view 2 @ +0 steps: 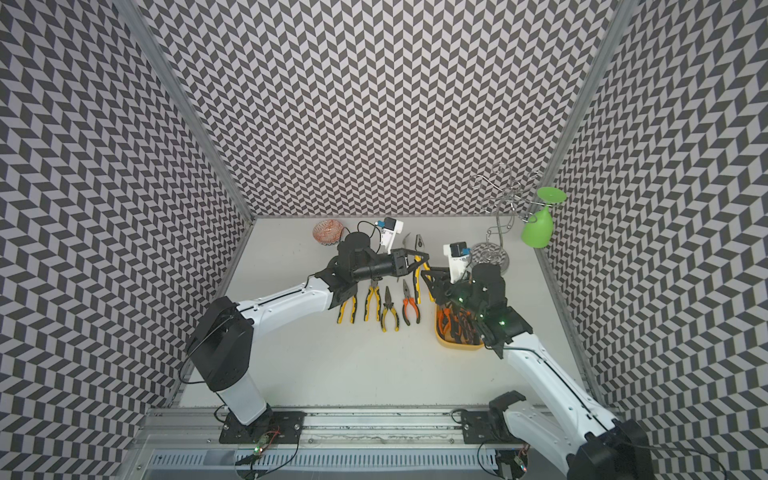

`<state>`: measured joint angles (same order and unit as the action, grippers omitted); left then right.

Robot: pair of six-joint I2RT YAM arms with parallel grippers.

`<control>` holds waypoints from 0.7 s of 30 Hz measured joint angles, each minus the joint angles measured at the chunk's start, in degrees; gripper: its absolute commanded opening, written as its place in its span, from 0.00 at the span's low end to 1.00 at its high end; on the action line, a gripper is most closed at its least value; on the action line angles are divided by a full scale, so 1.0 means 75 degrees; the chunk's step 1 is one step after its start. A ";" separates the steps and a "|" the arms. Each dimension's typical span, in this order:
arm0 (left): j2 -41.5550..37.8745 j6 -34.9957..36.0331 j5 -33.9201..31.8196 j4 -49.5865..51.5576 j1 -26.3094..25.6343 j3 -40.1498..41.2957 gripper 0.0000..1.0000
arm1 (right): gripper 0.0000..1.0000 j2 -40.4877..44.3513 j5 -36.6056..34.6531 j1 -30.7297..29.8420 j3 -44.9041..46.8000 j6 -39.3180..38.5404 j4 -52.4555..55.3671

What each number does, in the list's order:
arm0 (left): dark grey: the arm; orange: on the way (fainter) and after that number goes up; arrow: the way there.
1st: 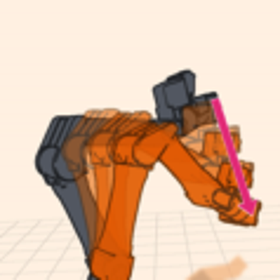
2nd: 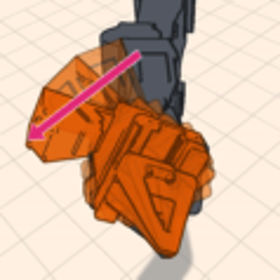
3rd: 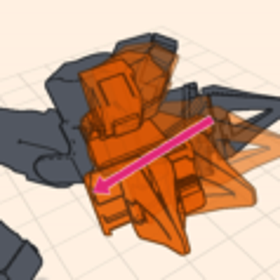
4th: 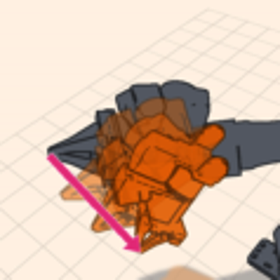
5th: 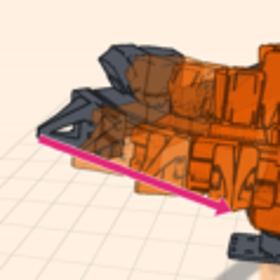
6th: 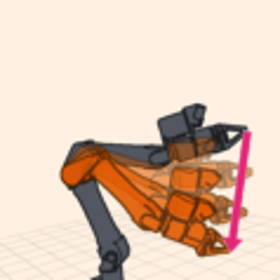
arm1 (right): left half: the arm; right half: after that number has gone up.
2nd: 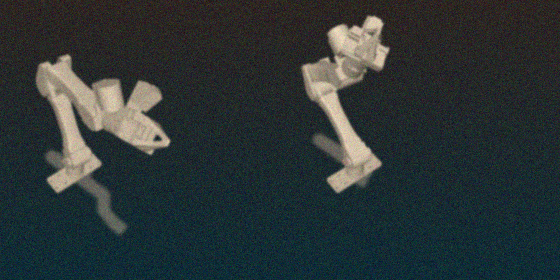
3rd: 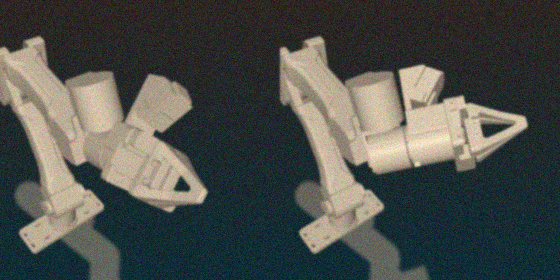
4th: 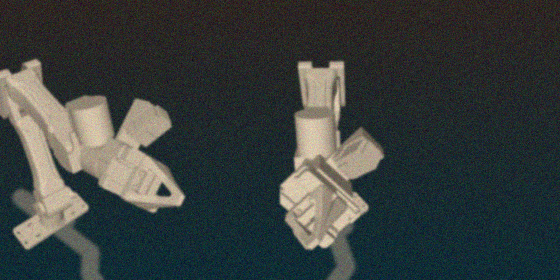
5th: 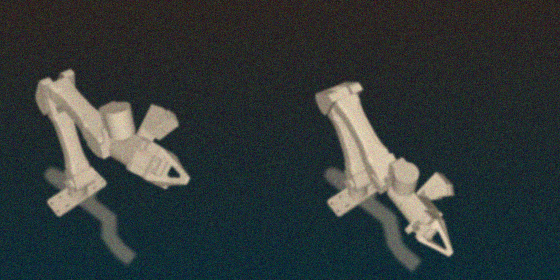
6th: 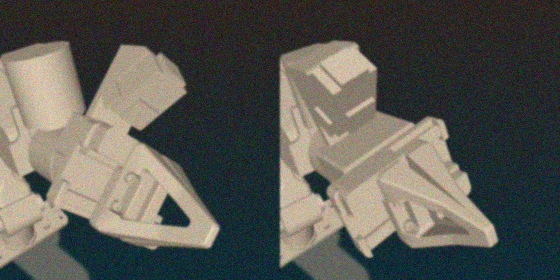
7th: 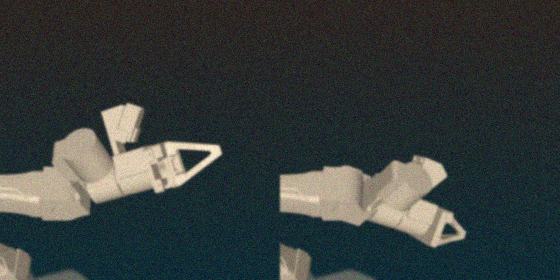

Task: Take the pliers out of the storage box
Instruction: Pick up the pliers from the storage box, then place the pliers at the center of the board.

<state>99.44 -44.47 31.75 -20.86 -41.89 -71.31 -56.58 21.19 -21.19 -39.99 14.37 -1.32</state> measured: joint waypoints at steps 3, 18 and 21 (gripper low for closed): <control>0.0000 0.0542 0.0423 0.0600 0.0201 0.0000 0.00 | 0.71 0.0000 0.0085 -0.0041 -0.0055 -0.0411 -0.0006; -0.0702 0.4607 0.1996 0.4459 0.2751 0.0434 0.00 | 0.99 -0.0455 0.0181 -0.1495 -0.0420 -0.2390 -0.0119; -0.0702 0.5409 0.2057 0.5246 0.3270 0.0437 0.00 | 0.99 -0.0764 0.0134 -0.2031 -0.0481 -0.2684 -0.0283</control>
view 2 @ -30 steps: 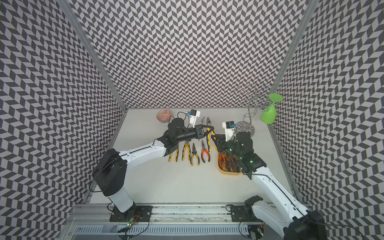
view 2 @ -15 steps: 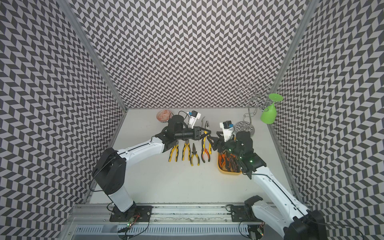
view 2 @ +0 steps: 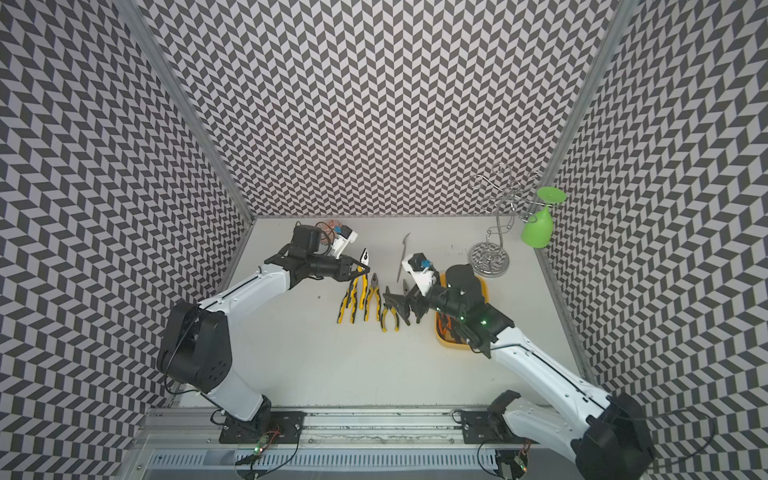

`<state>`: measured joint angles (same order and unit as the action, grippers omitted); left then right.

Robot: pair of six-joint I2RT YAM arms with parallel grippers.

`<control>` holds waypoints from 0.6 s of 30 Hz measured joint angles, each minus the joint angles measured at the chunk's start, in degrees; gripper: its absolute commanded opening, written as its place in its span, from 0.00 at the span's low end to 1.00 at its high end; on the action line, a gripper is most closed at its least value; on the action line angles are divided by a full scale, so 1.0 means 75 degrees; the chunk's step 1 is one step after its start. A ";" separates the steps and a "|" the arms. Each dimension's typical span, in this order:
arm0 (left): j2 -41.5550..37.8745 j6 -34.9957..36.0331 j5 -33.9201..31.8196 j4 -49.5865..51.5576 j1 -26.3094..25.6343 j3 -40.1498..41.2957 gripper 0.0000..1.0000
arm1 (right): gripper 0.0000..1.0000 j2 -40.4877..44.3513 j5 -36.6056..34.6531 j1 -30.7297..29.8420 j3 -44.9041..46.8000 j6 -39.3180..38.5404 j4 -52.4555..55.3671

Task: Take the pliers out of the storage box
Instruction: Place the pliers at the center of the board.

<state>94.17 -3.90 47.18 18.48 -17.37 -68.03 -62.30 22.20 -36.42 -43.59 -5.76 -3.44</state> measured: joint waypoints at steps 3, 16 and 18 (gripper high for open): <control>-0.0003 0.0635 -0.0012 0.0627 0.0458 0.0061 0.00 | 0.99 -0.0289 -0.0035 -0.0408 -0.0055 -0.0265 -0.0195; 0.0425 0.1247 -0.0382 0.1638 0.2570 0.0627 0.00 | 0.99 -0.1250 -0.0140 -0.0944 -0.0635 -0.0836 -0.0344; 0.0737 0.1099 -0.0364 0.1623 0.2556 0.0627 0.00 | 0.99 -0.1390 -0.0189 -0.0956 -0.0685 -0.0871 -0.0341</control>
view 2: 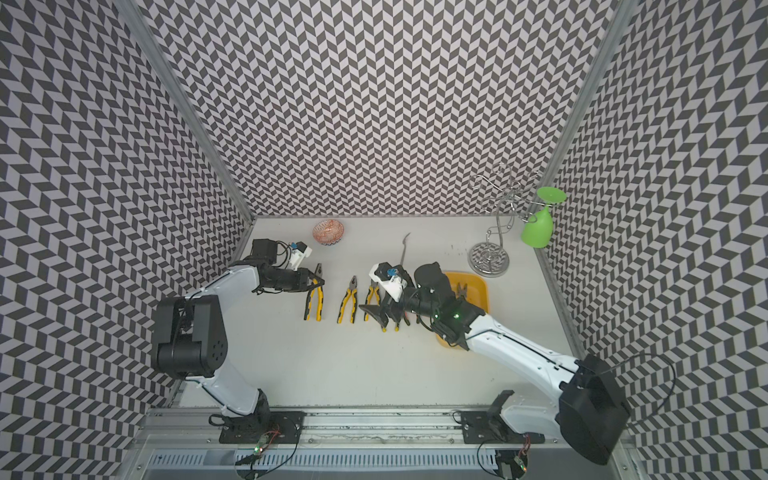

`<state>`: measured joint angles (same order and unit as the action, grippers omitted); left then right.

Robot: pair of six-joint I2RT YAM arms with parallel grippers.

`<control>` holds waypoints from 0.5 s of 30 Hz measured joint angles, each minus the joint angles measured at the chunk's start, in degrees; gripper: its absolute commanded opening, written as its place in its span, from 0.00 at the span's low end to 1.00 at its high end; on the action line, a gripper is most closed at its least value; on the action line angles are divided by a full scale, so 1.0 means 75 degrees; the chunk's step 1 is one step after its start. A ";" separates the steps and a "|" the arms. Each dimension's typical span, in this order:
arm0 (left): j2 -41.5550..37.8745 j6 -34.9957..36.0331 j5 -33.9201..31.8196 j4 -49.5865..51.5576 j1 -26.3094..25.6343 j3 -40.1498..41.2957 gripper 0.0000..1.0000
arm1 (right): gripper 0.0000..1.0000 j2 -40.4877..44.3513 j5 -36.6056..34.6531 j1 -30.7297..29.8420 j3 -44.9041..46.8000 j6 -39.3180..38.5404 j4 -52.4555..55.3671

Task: Take the pliers out of the storage box
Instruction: Place the pliers at the center of the board.

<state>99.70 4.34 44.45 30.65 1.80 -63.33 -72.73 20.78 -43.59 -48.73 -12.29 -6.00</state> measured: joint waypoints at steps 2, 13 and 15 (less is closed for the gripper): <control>0.0309 -0.0207 0.0023 -0.0038 -0.0041 0.0000 0.00 | 0.99 -0.0163 -0.0041 -0.0006 -0.0041 -0.0038 0.0029; 0.1311 -0.1046 -0.0090 -0.0516 -0.0093 -0.0201 0.00 | 1.00 -0.0510 -0.0154 -0.0015 -0.0079 -0.0163 0.0224; 0.1480 -0.1204 -0.0052 -0.0629 -0.0099 -0.0201 0.00 | 0.99 -0.0510 -0.0213 -0.0015 -0.0076 -0.0160 0.0221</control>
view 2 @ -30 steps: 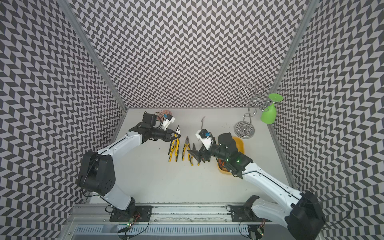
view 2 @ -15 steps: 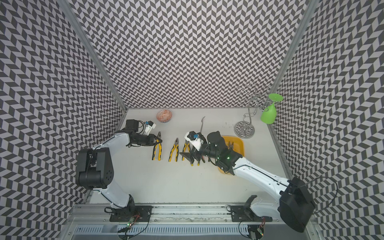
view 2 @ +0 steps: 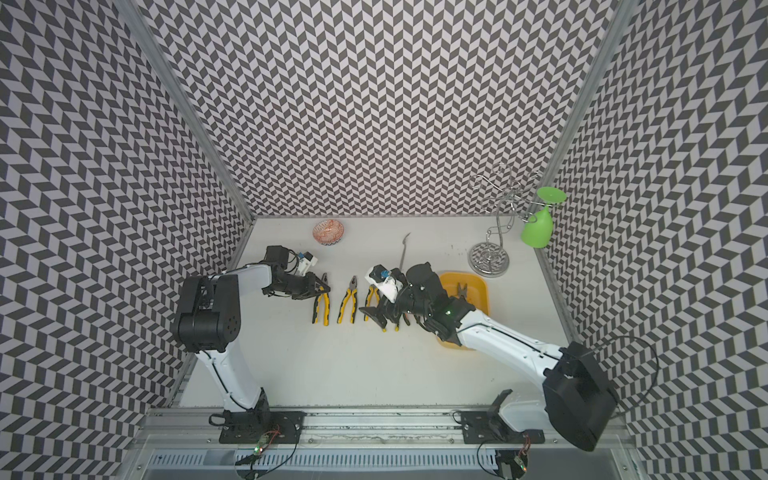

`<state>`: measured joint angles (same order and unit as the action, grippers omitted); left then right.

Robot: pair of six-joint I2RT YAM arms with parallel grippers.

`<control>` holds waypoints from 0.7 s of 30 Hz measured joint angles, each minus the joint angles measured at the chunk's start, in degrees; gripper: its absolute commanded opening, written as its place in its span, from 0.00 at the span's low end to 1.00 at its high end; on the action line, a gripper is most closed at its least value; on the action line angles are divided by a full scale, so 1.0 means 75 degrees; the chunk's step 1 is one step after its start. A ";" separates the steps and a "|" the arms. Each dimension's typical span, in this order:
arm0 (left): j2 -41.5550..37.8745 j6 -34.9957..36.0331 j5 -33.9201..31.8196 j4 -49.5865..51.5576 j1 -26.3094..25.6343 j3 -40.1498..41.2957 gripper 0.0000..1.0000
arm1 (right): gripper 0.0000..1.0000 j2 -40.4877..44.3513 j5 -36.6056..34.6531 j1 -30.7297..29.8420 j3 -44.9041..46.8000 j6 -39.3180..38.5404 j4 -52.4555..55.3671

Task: Take the pliers out of the storage box
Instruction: Place the pliers at the center of the board.

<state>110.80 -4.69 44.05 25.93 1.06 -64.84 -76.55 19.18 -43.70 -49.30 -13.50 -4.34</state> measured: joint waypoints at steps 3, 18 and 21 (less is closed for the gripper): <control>0.0192 -0.0195 0.0061 -0.0108 -0.0009 -0.0038 0.00 | 1.00 0.0003 -0.0055 0.0000 0.0087 0.0032 -0.0055; 0.0609 -0.0379 0.0178 -0.0219 -0.0044 -0.0597 0.46 | 0.99 0.0003 -0.0425 0.0000 0.0271 0.0026 0.0213; 0.0571 -0.0361 0.0178 -0.0248 -0.0058 -0.0632 0.55 | 0.99 0.0003 -0.0603 0.0000 0.0265 0.0032 0.0251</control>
<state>115.09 -7.40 45.39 24.08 0.62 -69.58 -76.53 14.66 -43.70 -47.31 -13.26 -2.46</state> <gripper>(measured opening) 0.495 0.994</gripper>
